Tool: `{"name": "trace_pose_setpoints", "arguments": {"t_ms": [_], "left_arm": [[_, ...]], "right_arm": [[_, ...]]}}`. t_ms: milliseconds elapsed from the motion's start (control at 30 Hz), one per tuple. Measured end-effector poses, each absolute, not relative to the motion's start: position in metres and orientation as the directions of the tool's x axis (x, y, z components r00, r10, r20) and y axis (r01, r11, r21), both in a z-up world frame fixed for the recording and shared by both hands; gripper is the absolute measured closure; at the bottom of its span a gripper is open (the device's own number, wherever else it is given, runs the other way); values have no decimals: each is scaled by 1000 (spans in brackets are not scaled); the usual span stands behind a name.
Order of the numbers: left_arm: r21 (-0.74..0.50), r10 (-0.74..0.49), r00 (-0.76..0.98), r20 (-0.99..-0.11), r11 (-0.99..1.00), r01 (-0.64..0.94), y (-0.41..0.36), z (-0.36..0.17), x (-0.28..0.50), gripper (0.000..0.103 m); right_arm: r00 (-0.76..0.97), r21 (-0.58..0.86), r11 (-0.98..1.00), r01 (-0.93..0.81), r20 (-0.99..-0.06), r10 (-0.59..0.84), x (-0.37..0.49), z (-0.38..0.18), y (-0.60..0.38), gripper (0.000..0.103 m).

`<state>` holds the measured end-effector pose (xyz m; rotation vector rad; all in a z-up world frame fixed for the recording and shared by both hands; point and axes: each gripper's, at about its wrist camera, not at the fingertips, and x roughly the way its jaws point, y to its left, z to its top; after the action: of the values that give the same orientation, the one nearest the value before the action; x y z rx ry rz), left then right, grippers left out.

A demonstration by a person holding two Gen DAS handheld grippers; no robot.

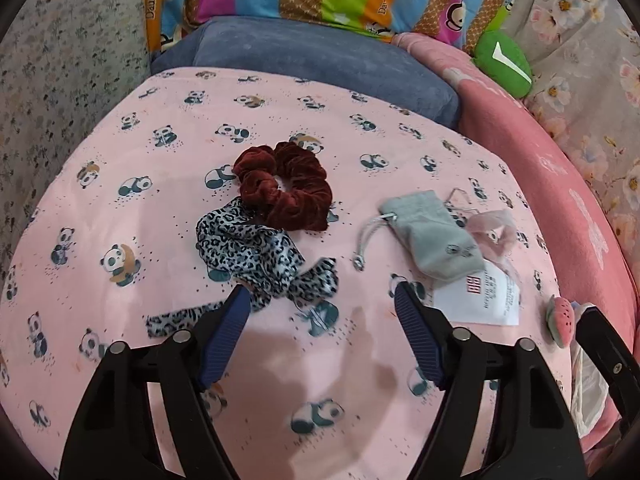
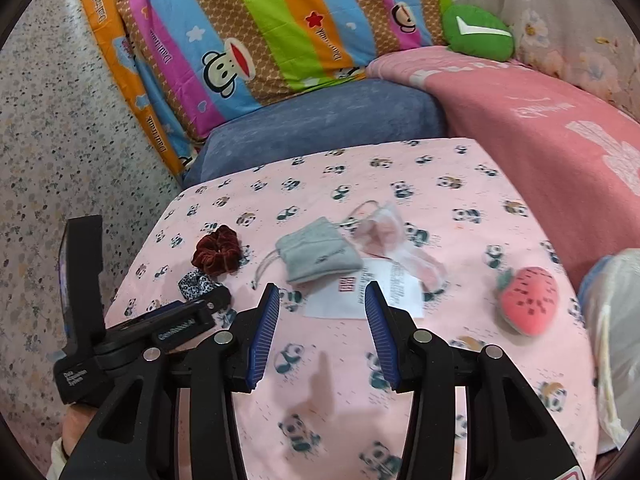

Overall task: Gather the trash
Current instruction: 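Grasp the leopard-print scarf with the left tool while the right tool grasps the dark red velvet scrunchie, then carry the scarf and red scrunchie with both tools over the trash bin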

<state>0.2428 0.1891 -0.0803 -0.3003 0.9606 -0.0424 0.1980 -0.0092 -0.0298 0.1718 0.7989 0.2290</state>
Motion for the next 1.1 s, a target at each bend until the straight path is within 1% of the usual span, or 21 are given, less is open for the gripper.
{"name": "trace_pose_setpoints", "arguments": {"t_ms": [33, 67, 100, 167, 200, 233, 467, 667, 800, 867, 900, 933, 1033, 1100], "left_arm": [[-273, -171, 568, -805, 957, -99, 191, -84, 247, 41], [-282, -182, 558, -809, 955, -97, 194, -89, 251, 50], [-289, -191, 551, -812, 952, -96, 196, -92, 253, 56], [-302, -205, 544, -814, 949, -94, 203, -97, 255, 78], [-311, -212, 546, -811, 945, -96, 207, -98, 254, 82], [-325, -222, 549, -806, 941, -96, 212, -97, 253, 84], [-361, -223, 586, -779, 924, -128, 245, -87, 243, 86], [-351, -185, 605, -774, 922, -166, 270, -82, 245, 86], [-351, -179, 606, -775, 920, -177, 280, -84, 248, 86], [-351, -178, 605, -776, 919, -179, 282, -86, 248, 86], [-349, -178, 603, -778, 920, -180, 283, -87, 249, 86], [-348, -177, 602, -779, 920, -180, 283, -88, 248, 86], [-345, -177, 601, -780, 922, -177, 282, -88, 246, 86], [-346, -178, 601, -779, 922, -175, 279, -86, 244, 86]], "right_arm": [[669, 240, 960, -144, -691, 273, 203, -32, -5, 59], [663, 243, 958, -151, -694, 280, 208, -35, 2, 59], [658, 245, 957, -155, -697, 285, 214, -37, 8, 59], [644, 252, 953, -168, -704, 299, 225, -42, 20, 59], [637, 256, 951, -173, -707, 306, 230, -45, 26, 59], [630, 260, 948, -181, -710, 315, 235, -48, 32, 59], [575, 296, 927, -231, -727, 376, 269, -69, 81, 59], [532, 330, 910, -253, -738, 415, 295, -87, 117, 59], [510, 353, 905, -237, -748, 425, 311, -101, 129, 59], [493, 359, 905, -227, -759, 425, 317, -110, 133, 66], [480, 365, 904, -225, -766, 429, 319, -115, 135, 76], [467, 373, 901, -223, -770, 434, 320, -120, 136, 79], [470, 372, 898, -235, -765, 440, 313, -120, 136, 86], [471, 374, 895, -243, -761, 446, 307, -117, 133, 86]]}}
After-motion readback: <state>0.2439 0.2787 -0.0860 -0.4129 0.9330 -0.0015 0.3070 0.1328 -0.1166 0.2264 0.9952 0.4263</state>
